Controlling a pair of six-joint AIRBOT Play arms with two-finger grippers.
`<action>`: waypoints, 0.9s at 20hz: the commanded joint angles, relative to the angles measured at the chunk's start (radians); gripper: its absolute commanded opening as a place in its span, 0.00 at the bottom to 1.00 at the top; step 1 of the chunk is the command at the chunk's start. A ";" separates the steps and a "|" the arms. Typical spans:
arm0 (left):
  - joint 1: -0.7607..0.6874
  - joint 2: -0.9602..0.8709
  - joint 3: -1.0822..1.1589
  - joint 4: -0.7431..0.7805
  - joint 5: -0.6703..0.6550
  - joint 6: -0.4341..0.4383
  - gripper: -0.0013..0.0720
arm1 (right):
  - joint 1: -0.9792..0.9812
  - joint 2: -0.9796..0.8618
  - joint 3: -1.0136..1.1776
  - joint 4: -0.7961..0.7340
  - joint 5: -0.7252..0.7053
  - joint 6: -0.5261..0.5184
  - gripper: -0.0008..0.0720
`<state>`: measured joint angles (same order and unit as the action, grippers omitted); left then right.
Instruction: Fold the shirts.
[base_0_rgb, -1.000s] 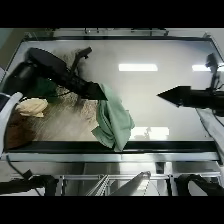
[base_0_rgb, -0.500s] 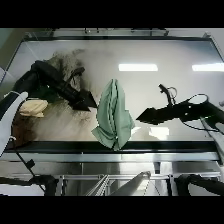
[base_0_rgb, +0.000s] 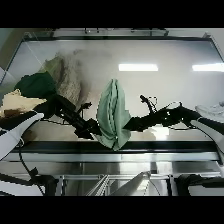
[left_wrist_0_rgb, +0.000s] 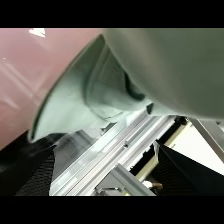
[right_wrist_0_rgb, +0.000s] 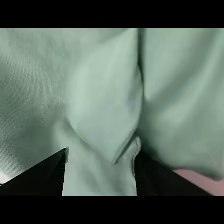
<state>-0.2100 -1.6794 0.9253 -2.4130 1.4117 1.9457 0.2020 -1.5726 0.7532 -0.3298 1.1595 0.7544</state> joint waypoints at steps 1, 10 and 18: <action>-0.044 -0.057 0.028 0.012 -0.055 0.003 0.70 | 0.014 -0.011 0.000 0.049 0.003 -0.022 0.61; -0.058 -0.042 0.166 0.010 -0.163 0.029 0.05 | 0.011 -0.008 0.000 0.140 0.053 -0.079 0.04; 0.089 0.141 0.027 0.011 -0.231 0.055 0.56 | 0.012 -0.003 0.000 0.152 0.049 -0.090 0.04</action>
<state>-0.1795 -1.5887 1.0061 -2.4004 1.1973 1.9919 0.2131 -1.5761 0.7532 -0.1825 1.2095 0.6678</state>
